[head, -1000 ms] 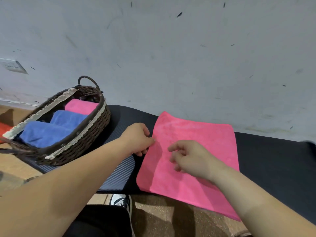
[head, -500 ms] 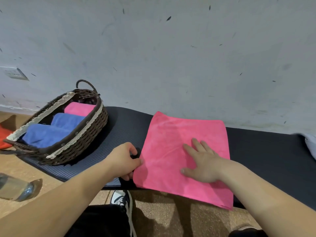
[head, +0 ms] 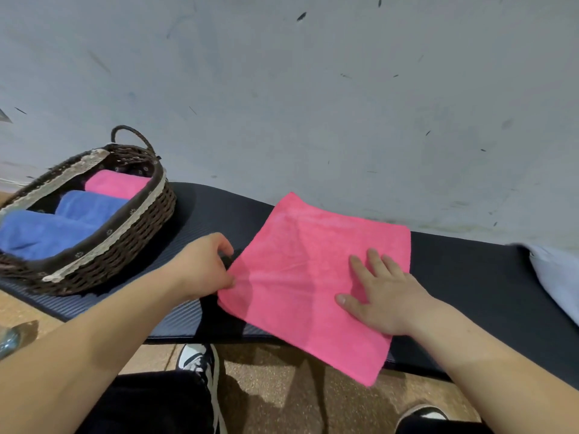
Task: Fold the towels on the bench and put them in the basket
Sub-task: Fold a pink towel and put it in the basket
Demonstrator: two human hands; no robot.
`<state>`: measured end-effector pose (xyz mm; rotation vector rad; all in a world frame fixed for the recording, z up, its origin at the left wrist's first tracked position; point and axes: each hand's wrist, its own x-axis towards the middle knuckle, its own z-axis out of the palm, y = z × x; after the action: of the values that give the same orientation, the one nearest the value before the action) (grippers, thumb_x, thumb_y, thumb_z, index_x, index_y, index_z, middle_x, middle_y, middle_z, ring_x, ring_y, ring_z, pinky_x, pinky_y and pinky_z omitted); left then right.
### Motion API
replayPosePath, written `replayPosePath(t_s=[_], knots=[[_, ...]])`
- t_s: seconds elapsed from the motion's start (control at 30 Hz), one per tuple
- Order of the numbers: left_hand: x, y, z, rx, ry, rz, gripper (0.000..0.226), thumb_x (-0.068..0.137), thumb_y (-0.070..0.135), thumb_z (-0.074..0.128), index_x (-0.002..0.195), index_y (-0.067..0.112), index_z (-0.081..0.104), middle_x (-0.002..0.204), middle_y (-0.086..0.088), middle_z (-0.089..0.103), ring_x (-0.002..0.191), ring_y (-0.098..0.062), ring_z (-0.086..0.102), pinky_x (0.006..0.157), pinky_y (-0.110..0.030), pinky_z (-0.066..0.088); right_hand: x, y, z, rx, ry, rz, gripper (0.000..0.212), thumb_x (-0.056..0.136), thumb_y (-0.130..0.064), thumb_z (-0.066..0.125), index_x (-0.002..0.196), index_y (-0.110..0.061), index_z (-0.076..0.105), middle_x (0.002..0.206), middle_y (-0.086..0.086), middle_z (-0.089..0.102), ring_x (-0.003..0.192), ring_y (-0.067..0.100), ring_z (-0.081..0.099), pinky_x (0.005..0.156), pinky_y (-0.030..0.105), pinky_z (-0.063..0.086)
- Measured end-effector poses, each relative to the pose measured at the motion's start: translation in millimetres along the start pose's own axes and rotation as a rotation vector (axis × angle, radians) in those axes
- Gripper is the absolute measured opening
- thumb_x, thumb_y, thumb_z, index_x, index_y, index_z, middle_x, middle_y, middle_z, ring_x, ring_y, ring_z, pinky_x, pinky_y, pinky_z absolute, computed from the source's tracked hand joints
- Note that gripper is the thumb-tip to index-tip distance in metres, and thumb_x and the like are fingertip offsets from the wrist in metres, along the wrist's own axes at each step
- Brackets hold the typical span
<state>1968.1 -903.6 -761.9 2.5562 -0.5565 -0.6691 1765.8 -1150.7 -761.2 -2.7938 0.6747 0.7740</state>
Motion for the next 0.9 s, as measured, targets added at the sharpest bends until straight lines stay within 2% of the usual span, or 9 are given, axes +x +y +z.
replayPosePath(t_s=[0.1,0.17,0.23,0.3,0.4,0.5,0.73,0.83,0.9], knots=[[6,-1,-8,0.3,0.179,0.065,0.052,0.078,0.017,0.076,0.127,0.02,0.056,0.103,0.0,0.063,0.095,-0.022,0.062,0.078,-0.037,0.053,-18,-14,-5,-0.038,-0.031,0.04,0.092,0.093,-0.079,0.029,0.163,-0.025,0.002,0.17,0.015,0.002,0.154,0.036,0.015,0.117,0.049,0.032],[-3,13,-5,0.466,0.29,0.162,0.051,0.084,0.02,0.068,0.133,0.023,0.054,0.119,-0.002,0.054,0.108,-0.027,0.057,0.083,-0.045,0.054,-30,-21,-8,-0.064,-0.034,0.053,0.082,0.092,-0.079,0.029,0.156,-0.027,0.026,0.159,0.014,0.033,0.142,0.034,0.038,0.103,0.047,0.044],[-18,35,7,0.416,0.316,0.296,0.04,0.09,0.028,0.061,0.129,0.024,0.057,0.122,-0.001,0.053,0.108,-0.027,0.057,0.083,-0.046,0.055,-36,-20,-14,-0.048,0.043,0.04,0.059,0.095,-0.075,0.031,0.129,-0.03,0.049,0.131,0.003,0.06,0.122,0.029,0.057,0.086,0.04,0.047],[-39,55,31,0.362,0.192,0.391,0.04,0.091,0.042,0.057,0.129,0.028,0.055,0.124,0.004,0.053,0.108,-0.023,0.058,0.086,-0.044,0.055,-33,-10,-19,0.017,0.172,0.02,0.041,0.098,-0.067,0.034,0.108,-0.031,0.051,0.116,-0.003,0.064,0.113,0.025,0.061,0.077,0.036,0.045],[-58,70,68,0.457,-0.139,0.303,0.075,0.092,0.069,0.044,0.154,0.031,0.026,0.157,-0.005,0.033,0.14,-0.037,0.04,0.114,-0.049,0.038,-10,20,-10,0.142,0.278,-0.096,0.049,0.099,-0.059,0.041,0.138,-0.03,0.05,0.142,-0.003,0.053,0.137,0.02,0.046,0.104,0.035,0.044],[-46,71,82,0.572,-0.184,0.193,0.086,0.094,0.077,0.024,0.161,0.033,-0.004,0.171,-0.012,-0.008,0.153,-0.05,0.002,0.123,-0.063,0.014,8,43,9,0.193,0.159,-0.126,0.072,0.101,-0.059,0.039,0.163,-0.03,0.016,0.172,0.002,0.004,0.158,0.017,-0.001,0.128,0.033,0.005],[14,59,73,0.654,-0.132,0.371,0.094,0.082,0.088,0.008,0.16,0.041,-0.009,0.17,-0.005,-0.017,0.155,-0.041,-0.013,0.125,-0.06,0.0,-1,47,28,0.103,0.079,0.013,0.086,0.096,-0.074,0.02,0.16,-0.03,-0.018,0.165,0.002,-0.032,0.152,0.019,-0.03,0.126,0.04,-0.011],[28,54,73,0.618,-0.034,0.494,0.099,0.078,0.091,0.0,0.162,0.039,0.005,0.171,-0.006,-0.008,0.157,-0.036,-0.009,0.127,-0.055,0.002,-11,47,37,0.081,0.055,0.08,0.089,0.094,-0.076,0.012,0.157,-0.027,-0.026,0.161,0.004,-0.039,0.15,0.022,-0.035,0.125,0.046,-0.013],[22,58,78,0.629,0.068,0.561,0.089,0.089,0.08,0.015,0.161,0.028,0.026,0.17,-0.013,0.009,0.157,-0.04,0.008,0.126,-0.056,0.014,-16,45,45,0.092,0.069,0.108,0.088,0.094,-0.076,0.008,0.156,-0.024,-0.029,0.16,0.006,-0.04,0.149,0.023,-0.037,0.125,0.048,-0.014]])
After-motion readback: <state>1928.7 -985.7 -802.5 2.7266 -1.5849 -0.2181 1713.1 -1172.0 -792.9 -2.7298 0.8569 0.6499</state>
